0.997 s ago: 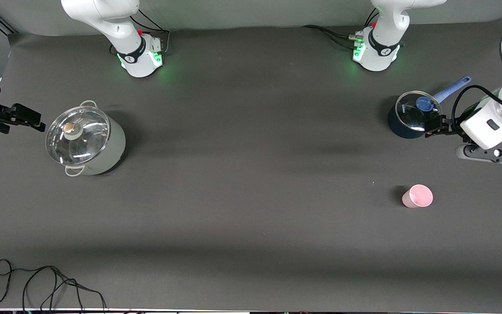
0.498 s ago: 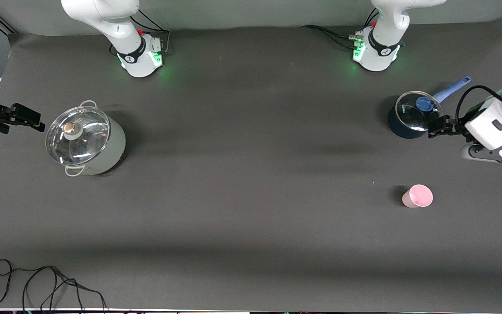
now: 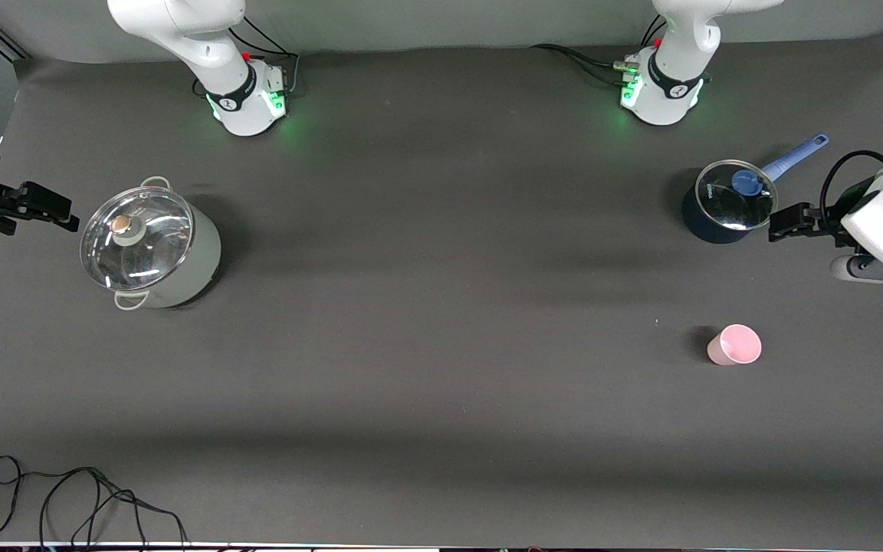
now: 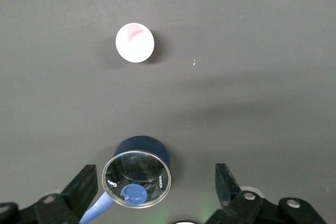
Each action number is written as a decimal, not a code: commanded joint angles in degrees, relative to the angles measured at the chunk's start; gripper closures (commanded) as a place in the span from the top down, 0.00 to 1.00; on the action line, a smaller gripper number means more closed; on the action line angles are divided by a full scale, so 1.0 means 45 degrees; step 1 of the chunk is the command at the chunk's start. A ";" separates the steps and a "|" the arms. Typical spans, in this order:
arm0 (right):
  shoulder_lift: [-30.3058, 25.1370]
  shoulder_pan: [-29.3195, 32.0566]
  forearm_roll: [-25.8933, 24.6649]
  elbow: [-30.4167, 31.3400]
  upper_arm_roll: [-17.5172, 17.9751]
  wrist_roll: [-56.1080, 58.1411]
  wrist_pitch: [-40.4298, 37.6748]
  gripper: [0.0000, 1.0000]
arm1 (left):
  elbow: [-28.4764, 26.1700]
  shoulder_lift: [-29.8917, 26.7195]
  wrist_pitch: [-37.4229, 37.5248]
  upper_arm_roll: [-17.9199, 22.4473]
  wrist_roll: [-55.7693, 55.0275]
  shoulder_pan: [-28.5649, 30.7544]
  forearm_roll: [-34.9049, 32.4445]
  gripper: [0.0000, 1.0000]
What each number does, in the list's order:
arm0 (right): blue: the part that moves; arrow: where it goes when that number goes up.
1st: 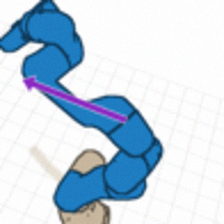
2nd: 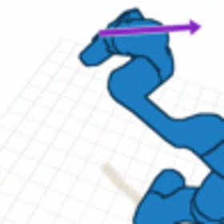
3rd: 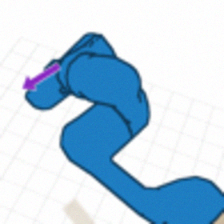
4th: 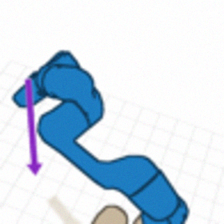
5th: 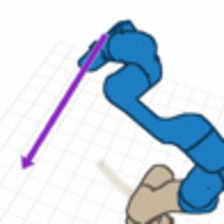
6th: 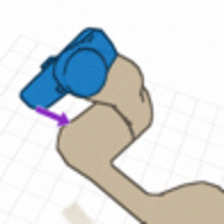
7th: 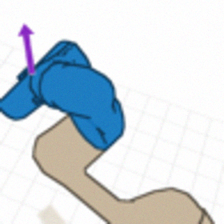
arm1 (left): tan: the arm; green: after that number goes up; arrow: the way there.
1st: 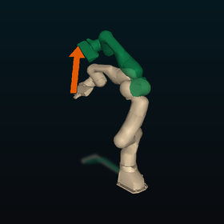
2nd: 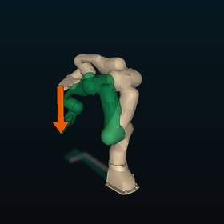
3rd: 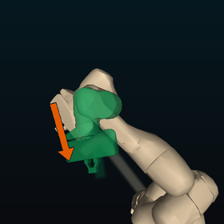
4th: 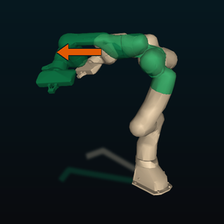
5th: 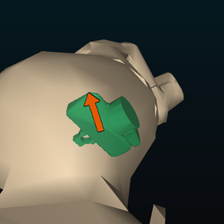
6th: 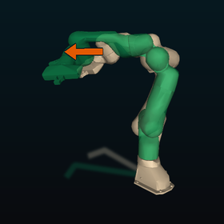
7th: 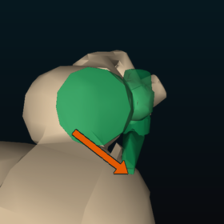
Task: Transfer pink cup from left to right arm
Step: 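Move the left gripper off the saucepan toward the pink cup, then lower the open left gripper around the pink cup and close it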
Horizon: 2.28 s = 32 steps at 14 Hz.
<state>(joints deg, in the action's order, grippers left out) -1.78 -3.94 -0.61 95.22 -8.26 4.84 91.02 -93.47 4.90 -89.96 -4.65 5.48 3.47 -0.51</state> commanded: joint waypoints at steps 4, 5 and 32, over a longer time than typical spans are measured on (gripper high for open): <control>-0.0034 -0.0042 -0.0039 -0.0067 -0.0020 -0.0157 0.0008 1.00 | 0.0886 0.0609 0.0128 -0.0003 0.4184 0.0458 -0.0199 0.99; -0.0034 -0.0042 -0.0020 -0.0067 -0.0020 -0.0118 0.0028 1.00 | 0.1120 0.0765 0.0128 -0.0003 0.4773 0.0480 -0.0296 0.98; -0.0014 -0.0022 0.0000 -0.0106 -0.0040 -0.0098 0.0223 1.00 | 0.2900 0.8224 -0.1063 -0.0062 2.5983 0.7002 0.8781 0.99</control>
<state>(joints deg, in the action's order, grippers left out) -1.78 -3.92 -0.61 95.16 -8.27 4.84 91.92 -83.32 37.51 -94.51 -4.17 116.83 33.56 35.58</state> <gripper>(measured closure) 0.000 0.018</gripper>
